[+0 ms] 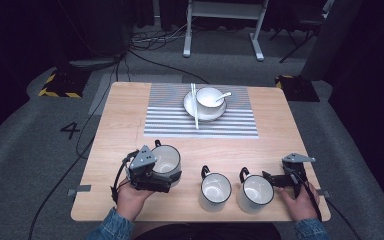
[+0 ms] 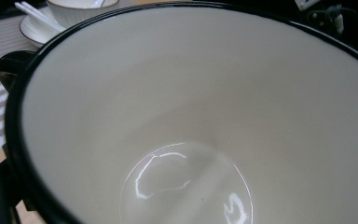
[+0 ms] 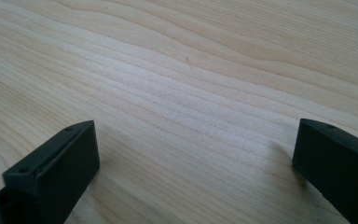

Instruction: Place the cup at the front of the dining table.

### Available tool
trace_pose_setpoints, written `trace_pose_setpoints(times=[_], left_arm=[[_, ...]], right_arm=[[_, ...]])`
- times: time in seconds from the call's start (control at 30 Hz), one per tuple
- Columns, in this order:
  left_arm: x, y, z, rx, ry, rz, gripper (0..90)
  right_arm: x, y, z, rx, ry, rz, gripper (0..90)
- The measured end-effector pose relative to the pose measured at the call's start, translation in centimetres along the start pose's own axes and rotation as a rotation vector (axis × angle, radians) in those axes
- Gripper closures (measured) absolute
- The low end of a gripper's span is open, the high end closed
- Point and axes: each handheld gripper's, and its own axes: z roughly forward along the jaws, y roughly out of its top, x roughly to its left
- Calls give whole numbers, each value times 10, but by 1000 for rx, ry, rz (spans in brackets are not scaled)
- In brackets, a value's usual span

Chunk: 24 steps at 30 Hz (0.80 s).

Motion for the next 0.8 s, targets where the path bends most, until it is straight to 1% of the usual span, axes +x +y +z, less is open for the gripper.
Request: trace_pose_setpoints(times=[0.03, 0.07, 0.1, 0.17, 0.2, 0.23, 0.27, 0.3, 0.43, 0.47, 0.5, 0.53, 0.6, 0.63, 0.67, 0.7, 0.73, 0.77, 0.8], left_arm=[[3, 4, -1, -3, 7, 13, 33], [4, 7, -1, -4, 4, -2, 33], [6, 10, -1, -8, 5, -7, 33], [11, 16, 0, -13, 7, -3, 33], [13, 19, 1, -19, 9, -15, 33], [16, 23, 2, -19, 11, -9, 33], [16, 23, 2, -19, 11, -9, 33], [20, 29, 4, -19, 20, -7, 33], [28, 44, 8, -11, 34, 5, 33], [28, 44, 8, -11, 34, 5, 33], [30, 47, 9, -16, 36, -4, 33], [35, 54, 11, -25, 35, -16, 33], [40, 60, 13, -35, 36, -18, 33], [41, 63, 15, -44, 41, -27, 33], [41, 63, 15, -44, 41, -27, 33], [46, 69, 16, -38, 43, -16, 33], [48, 71, 18, -48, 50, -24, 33], [48, 71, 18, -48, 50, -24, 33], [50, 74, 20, -54, 61, -26, 33]], right_arm=[[0, 0, 0, 1, 0, -1, 6], [0, 0, 0, 1, 0, -1, 6], [0, 0, 0, 1, 0, -2, 6], [0, 0, 0, 0, 0, -2, 6], [0, 0, 0, 0, 0, -2, 6], [0, 0, 0, 0, 0, -2, 6], [0, 0, 0, 0, 0, -2, 6], [0, 0, 0, 0, 0, -1, 6], [0, 0, 0, 1, -1, -2, 6], [0, 0, 0, 1, -1, -2, 6], [0, 0, 0, 0, 0, 0, 6], [0, 0, 0, 0, 0, -2, 6], [0, 0, 0, 0, 0, 0, 6], [0, 0, 0, 0, 0, 0, 6], [0, 0, 0, 0, 0, 0, 6], [0, 0, 0, 0, 0, 0, 6], [0, 0, 0, 0, 0, 0, 6], [0, 0, 0, 0, 0, 0, 6], [0, 0, 0, 0, 0, 0, 6]])
